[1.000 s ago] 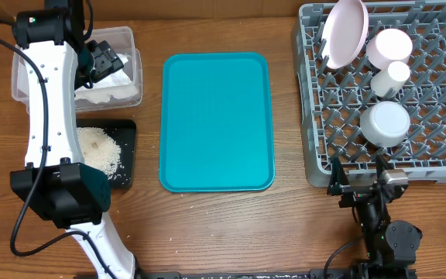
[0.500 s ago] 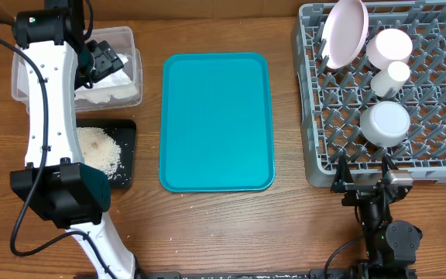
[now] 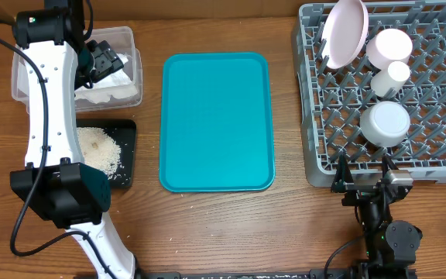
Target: Sort waste into correct bins and load items into the dishwasher
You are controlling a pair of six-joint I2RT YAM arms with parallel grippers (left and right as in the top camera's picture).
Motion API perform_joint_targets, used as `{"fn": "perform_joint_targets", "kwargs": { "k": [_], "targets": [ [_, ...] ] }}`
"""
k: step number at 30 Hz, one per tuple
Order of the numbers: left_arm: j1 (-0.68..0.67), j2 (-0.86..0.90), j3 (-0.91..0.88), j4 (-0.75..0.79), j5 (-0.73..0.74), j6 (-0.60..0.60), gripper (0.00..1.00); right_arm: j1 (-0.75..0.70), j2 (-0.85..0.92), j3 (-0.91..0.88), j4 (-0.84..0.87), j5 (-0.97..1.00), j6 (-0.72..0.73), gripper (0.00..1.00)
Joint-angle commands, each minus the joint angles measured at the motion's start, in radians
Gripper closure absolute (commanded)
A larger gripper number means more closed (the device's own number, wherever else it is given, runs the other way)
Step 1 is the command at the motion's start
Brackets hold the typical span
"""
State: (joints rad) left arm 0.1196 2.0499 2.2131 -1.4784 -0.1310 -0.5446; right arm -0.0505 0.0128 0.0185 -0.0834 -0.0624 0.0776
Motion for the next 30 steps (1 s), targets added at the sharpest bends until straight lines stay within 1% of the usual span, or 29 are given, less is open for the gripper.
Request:
{"fn": "perform_joint_targets", "kwargs": {
  "k": [1,11,13,19,22,24,30],
  "targets": [
    [-0.002,-0.004,0.012,-0.002,0.000,-0.002,0.00,0.006,-0.010,-0.011,0.003,0.013,0.000,0.00],
    [-0.002,-0.004,0.012,0.007,-0.012,0.000,0.00,0.006,-0.010,-0.011,0.003,0.013,0.000,0.00],
    [-0.002,-0.004,0.012,-0.005,-0.033,0.045,0.00,0.006,-0.010,-0.011,0.003,0.013,0.000,0.00],
    [-0.008,-0.004,0.012,-0.068,-0.035,0.154,0.00,0.006,-0.010,-0.011,0.003,0.013,0.000,0.00],
    [-0.022,-0.005,0.007,-0.094,-0.037,0.295,0.00,0.006,-0.010,-0.011,0.003,0.013,0.000,0.00],
    [-0.032,-0.024,-0.013,-0.084,-0.037,0.370,0.00,0.006,-0.010,-0.011,0.003,0.013,0.000,0.00],
    [-0.037,-0.169,-0.158,0.021,-0.023,0.377,0.00,0.006,-0.010,-0.011,0.003,0.013,0.000,0.00]
  ]
}}
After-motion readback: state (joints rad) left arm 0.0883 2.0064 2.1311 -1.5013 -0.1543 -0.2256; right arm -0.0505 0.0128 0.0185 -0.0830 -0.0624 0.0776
